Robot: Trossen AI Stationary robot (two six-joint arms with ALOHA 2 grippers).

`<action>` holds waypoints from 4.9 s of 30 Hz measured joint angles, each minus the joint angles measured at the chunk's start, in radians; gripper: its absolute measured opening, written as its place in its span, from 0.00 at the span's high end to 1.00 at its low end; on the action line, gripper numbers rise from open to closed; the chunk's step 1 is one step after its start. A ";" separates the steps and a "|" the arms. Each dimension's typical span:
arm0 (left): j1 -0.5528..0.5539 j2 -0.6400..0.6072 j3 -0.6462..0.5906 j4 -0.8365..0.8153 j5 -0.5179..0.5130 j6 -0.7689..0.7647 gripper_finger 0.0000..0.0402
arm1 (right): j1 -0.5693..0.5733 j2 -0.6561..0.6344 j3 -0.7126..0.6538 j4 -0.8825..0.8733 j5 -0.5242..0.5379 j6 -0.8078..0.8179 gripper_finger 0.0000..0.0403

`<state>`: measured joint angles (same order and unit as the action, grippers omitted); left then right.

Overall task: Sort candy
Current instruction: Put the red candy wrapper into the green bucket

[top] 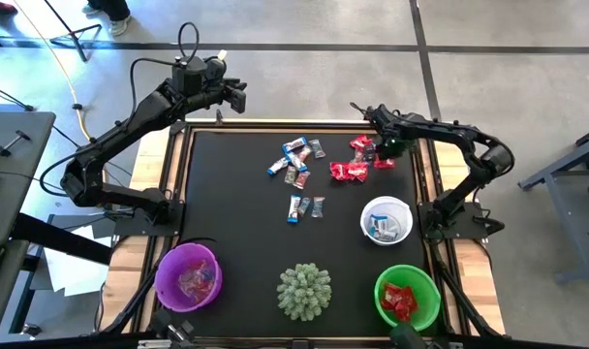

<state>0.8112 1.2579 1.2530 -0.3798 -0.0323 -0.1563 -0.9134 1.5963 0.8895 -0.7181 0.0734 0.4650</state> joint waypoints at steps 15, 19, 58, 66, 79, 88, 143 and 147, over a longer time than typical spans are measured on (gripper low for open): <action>-0.018 0.000 0.000 -0.019 0.032 0.000 0.74 | 0.000 0.000 0.063 -0.095 -0.041 -0.074 0.55; -0.028 0.000 0.000 -0.018 0.033 0.000 0.74 | 0.000 0.000 0.063 -0.101 0.012 -0.102 0.51; -0.061 0.000 0.000 -0.019 0.032 -0.035 0.74 | 0.018 0.169 0.081 -0.076 -0.026 -0.019 0.98; -0.061 0.000 0.000 -0.019 0.032 -0.035 0.74 | 0.017 0.135 0.076 -0.076 -0.032 0.008 0.99; -0.061 0.000 0.000 -0.019 0.032 -0.033 0.74 | 0.018 0.081 0.073 -0.083 -0.087 0.049 1.00; -0.061 0.000 0.000 -0.019 0.032 -0.033 0.74 | 0.018 0.042 0.075 -0.087 -0.113 0.060 1.00; -0.067 0.000 0.000 -0.211 0.032 0.158 0.74 | 1.157 -0.694 0.078 0.274 -0.297 1.317 1.00; -0.090 0.000 0.000 -0.229 0.032 0.149 0.74 | 1.344 -0.691 0.078 0.275 -0.253 1.494 1.00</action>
<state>0.7215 1.2579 1.2526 -0.6083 0.0000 -0.0070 0.4306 0.9054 0.9680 -0.4436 -0.1799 1.9591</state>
